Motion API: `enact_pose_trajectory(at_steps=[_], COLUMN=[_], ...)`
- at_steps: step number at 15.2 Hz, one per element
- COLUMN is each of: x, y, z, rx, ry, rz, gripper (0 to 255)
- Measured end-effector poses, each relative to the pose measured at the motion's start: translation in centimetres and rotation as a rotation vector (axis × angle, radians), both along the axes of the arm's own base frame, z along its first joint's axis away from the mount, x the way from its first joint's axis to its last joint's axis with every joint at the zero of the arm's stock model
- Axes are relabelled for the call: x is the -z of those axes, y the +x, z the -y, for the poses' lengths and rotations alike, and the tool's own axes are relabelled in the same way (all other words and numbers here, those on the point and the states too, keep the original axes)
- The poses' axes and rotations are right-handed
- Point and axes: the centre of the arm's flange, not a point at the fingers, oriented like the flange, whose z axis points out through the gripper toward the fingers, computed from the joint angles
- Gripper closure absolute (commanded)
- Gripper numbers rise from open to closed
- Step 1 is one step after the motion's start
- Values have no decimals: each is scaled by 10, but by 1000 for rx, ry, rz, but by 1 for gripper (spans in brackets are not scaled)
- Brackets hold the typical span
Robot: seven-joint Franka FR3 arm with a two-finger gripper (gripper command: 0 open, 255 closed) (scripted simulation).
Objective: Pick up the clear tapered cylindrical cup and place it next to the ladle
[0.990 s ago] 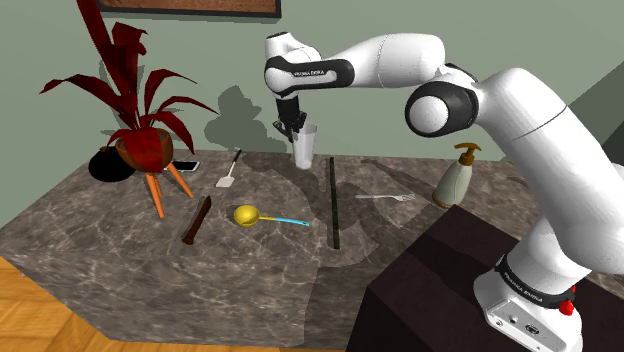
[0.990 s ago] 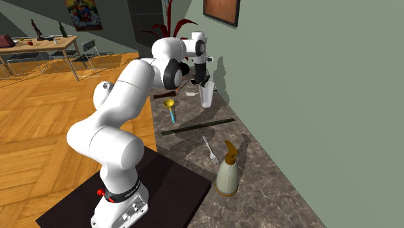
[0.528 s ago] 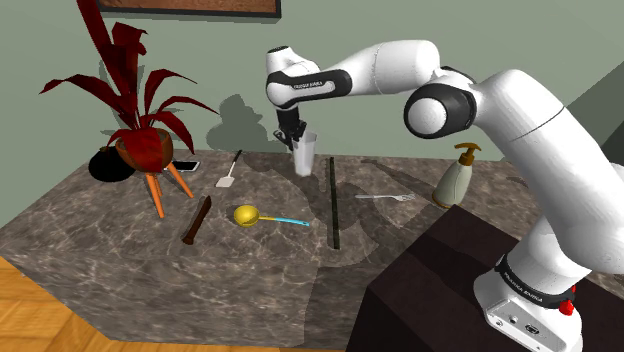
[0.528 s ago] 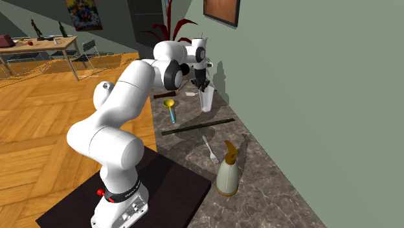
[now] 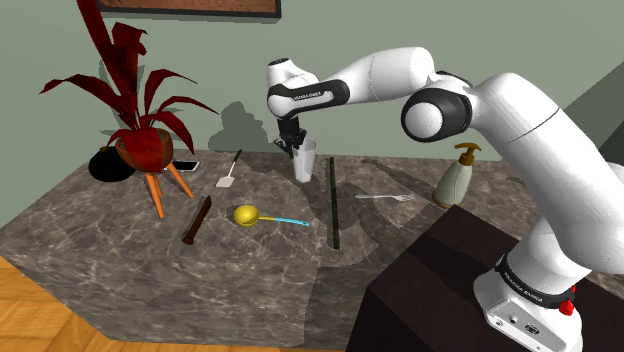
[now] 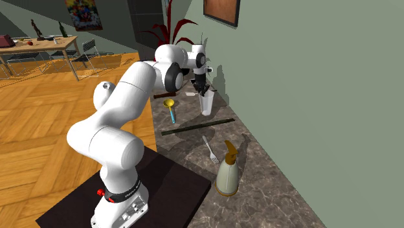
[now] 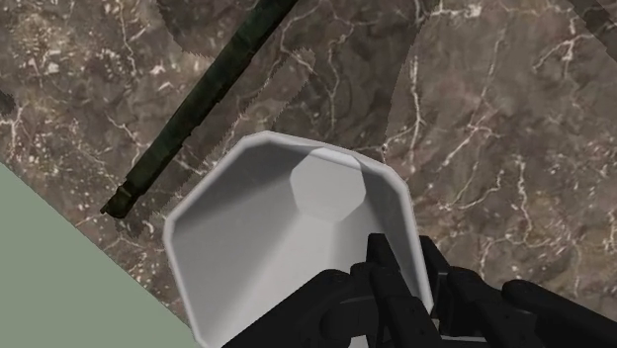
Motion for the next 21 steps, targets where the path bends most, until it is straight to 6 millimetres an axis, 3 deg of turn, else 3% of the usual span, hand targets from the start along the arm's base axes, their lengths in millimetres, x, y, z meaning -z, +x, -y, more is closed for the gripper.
enact_pose_trajectory(at_steps=[4, 5, 11, 16, 21], x=[0, 0, 0, -44, -49], y=[0, 0, 0, 3, 3], z=[0, 0, 0, -5, -5], rx=[0, 0, 0, 0, 0], ry=[0, 0, 0, 0, 0], rz=[0, 0, 1, 3, 1], gripper=[255, 0, 0, 0, 0])
